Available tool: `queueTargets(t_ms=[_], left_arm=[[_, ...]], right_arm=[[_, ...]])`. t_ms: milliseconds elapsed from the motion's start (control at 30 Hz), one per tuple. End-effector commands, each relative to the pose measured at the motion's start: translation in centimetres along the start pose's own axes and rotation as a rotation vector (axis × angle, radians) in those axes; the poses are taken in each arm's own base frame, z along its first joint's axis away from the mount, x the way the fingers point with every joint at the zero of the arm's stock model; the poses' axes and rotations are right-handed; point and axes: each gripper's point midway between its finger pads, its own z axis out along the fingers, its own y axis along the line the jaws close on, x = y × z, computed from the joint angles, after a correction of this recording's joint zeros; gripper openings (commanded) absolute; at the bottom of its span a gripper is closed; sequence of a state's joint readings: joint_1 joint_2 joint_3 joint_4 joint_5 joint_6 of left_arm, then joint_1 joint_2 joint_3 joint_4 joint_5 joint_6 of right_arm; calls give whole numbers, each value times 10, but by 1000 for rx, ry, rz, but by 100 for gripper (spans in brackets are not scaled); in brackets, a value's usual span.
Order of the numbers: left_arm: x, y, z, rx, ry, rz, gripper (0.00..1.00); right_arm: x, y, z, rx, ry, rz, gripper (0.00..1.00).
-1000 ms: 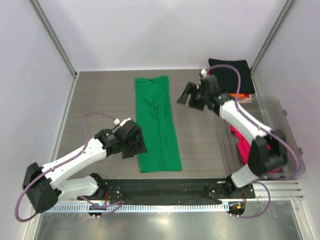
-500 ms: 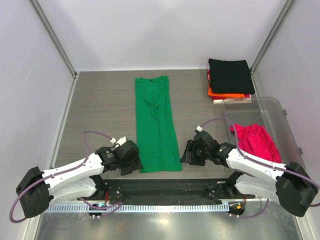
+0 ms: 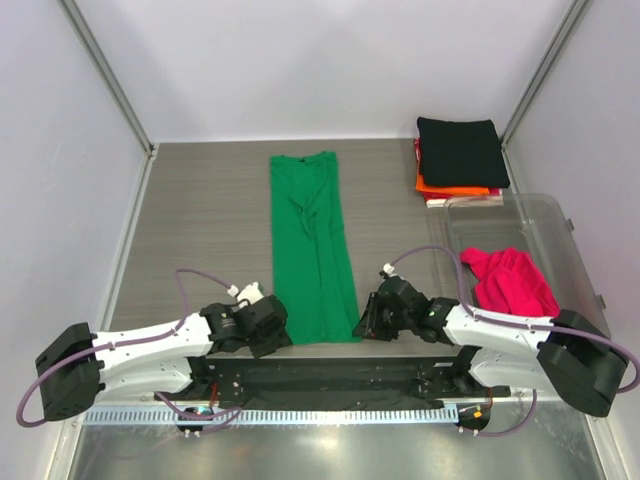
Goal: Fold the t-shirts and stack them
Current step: Fold the tshirt
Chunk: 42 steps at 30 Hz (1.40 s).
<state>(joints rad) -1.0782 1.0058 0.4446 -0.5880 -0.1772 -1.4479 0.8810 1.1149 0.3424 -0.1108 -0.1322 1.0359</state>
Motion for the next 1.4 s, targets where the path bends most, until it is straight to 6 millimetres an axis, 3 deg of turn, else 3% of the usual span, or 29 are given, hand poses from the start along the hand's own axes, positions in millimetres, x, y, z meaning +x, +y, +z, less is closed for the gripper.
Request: queueTargets(t_ms=[0,100,267,433,467,533,567,633,667,733,767,833,867,933,967,1033,1167,1300,1367], left_arm=[[-2,15,10,-39,-47,-27,46],[-1,16,12,-35,-52,-31,37],[-4,11,10,-19,-65,-17,1],[3,0,-2,-7,-76,33,0],[2,-11,-9,13,-79,28,0],[4,-11,-17,-15,-95,65,0],[2,-23,-26,7,-103,64,0],[0,-24,-36,-16,-127,95,0],[-5,-35,-46,6,-139,92,0],[-14,-36,-56,-10,-175,111,0],[-20,-47,-66,14,-194,109,0],[-30,-48,-76,6,-233,130,0],[-39,-58,-86,31,-273,126,0],[-51,-57,-95,15,-315,147,0],[-58,-62,-102,23,-338,143,0],[-70,-60,-102,-6,-354,154,0],[-91,-67,-100,-2,-355,148,0],[-133,-66,-93,-43,-377,95,0],[-152,-69,-88,-53,-372,93,0]], right_arm=[[2,-7,5,21,-10,6,27],[5,-12,5,31,-8,9,19],[8,-13,3,24,-1,9,4],[9,-10,-10,33,-3,4,1],[5,-3,-15,16,-22,0,1],[6,-4,-22,36,-21,9,1],[2,5,-28,15,-41,6,1],[0,8,-36,25,-48,7,1],[-7,19,-42,8,-68,6,1],[-14,23,-50,23,-94,-6,1],[-23,38,-58,-3,-116,-15,1],[-36,37,-61,49,-165,-42,1],[-46,52,-68,29,-193,-57,1],[-59,49,-69,99,-229,-79,1],[-70,60,-74,95,-253,-108,1],[-82,60,-70,141,-260,-122,1],[-118,81,-70,157,-294,-154,1],[-159,79,-64,190,-296,-141,1],[-185,88,-68,182,-326,-158,1]])
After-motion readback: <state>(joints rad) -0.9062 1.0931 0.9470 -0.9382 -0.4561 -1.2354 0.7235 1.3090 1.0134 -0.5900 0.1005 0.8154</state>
